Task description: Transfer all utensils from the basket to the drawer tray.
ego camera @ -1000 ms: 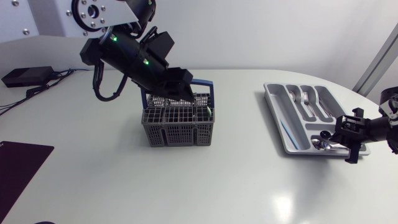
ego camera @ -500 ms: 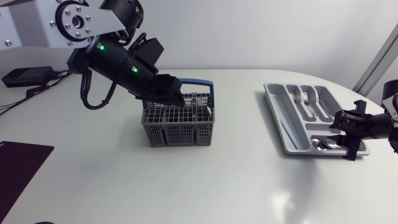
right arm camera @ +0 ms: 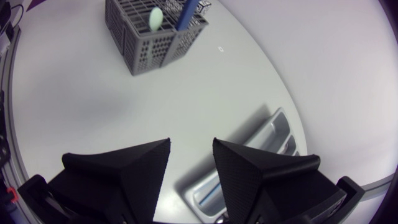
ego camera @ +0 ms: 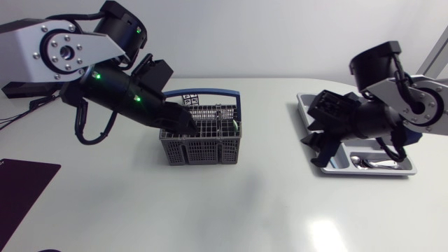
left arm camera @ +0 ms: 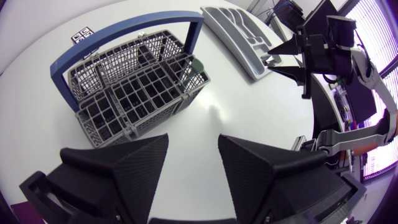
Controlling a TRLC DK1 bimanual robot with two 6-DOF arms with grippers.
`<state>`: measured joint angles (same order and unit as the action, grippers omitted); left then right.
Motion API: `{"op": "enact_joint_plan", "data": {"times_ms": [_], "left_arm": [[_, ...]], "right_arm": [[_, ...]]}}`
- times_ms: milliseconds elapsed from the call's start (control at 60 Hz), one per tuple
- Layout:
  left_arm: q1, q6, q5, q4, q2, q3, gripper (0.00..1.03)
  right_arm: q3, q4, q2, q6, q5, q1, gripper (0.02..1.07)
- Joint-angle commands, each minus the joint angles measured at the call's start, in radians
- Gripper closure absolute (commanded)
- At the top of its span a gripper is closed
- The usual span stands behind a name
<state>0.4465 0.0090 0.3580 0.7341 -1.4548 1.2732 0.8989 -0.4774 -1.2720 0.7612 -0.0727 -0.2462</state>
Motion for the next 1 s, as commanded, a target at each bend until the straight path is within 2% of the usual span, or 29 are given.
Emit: {"op": "enact_joint_plan", "data": {"times_ms": [0, 167, 367, 500, 700, 867, 983], "left_arm": [[-0.005, 0.046, -0.002, -0.016, 0.045, -0.060, 0.46], [0.004, 0.120, -0.002, -0.093, 0.123, -0.172, 0.46], [0.001, 0.195, -0.002, -0.159, 0.183, -0.265, 0.46], [-0.002, 0.230, -0.002, -0.226, 0.220, -0.333, 0.46], [0.012, 0.253, -0.002, -0.358, 0.266, -0.439, 0.46], [0.011, 0.258, -0.002, -0.435, 0.287, -0.492, 0.46], [0.006, 0.261, -0.002, -0.466, 0.287, -0.514, 0.46]], "right_arm": [[0.066, -0.035, -0.021, -0.206, 0.034, -0.114, 0.54], [0.187, -0.078, -0.133, -0.421, 0.060, -0.255, 0.54], [0.279, -0.079, -0.262, -0.542, 0.060, -0.331, 0.54], [0.325, -0.056, -0.339, -0.591, 0.102, -0.361, 0.55], [0.390, -0.001, -0.446, -0.648, 0.246, -0.400, 0.55], [0.433, 0.023, -0.500, -0.674, 0.314, -0.409, 0.57], [0.457, 0.036, -0.532, -0.683, 0.337, -0.424, 0.63]]}}
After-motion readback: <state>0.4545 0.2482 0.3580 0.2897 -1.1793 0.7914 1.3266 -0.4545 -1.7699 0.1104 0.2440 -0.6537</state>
